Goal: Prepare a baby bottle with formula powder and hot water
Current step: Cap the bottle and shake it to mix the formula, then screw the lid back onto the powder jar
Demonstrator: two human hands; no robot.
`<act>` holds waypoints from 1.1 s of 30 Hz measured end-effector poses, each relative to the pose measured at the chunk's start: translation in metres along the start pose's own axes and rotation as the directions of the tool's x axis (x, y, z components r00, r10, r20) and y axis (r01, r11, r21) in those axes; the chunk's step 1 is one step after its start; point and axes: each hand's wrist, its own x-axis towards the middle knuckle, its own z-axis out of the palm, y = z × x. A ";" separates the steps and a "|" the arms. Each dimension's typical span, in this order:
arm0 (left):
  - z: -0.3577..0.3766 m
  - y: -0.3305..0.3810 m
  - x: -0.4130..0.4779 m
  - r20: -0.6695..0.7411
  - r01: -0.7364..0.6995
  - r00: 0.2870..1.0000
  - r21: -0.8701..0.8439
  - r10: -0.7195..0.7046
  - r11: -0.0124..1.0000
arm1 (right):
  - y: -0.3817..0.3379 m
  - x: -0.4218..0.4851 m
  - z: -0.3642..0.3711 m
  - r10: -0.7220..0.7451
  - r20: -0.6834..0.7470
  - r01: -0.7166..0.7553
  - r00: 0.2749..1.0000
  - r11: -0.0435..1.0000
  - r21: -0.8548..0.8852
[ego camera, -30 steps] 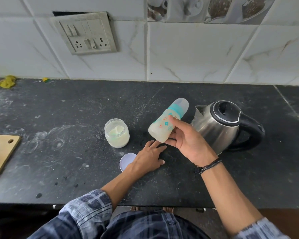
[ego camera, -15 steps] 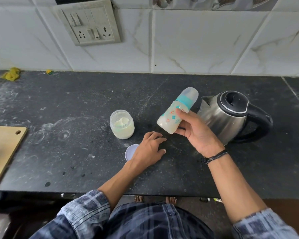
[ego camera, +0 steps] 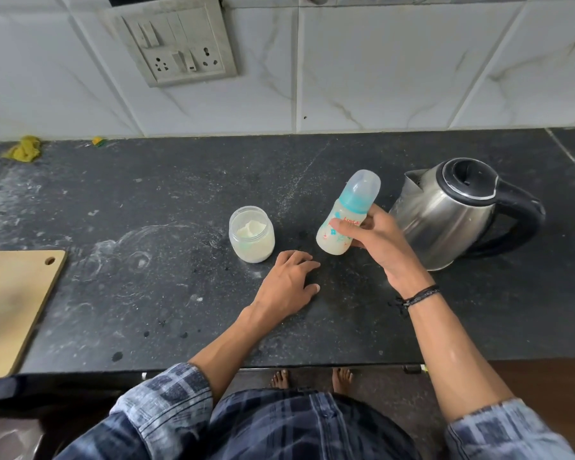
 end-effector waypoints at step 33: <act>-0.003 0.020 -0.026 -0.076 0.423 0.894 -0.179 -0.441 0.888 | 0.086 0.031 0.000 -0.015 -0.086 -0.014 0.996 0.947 -0.322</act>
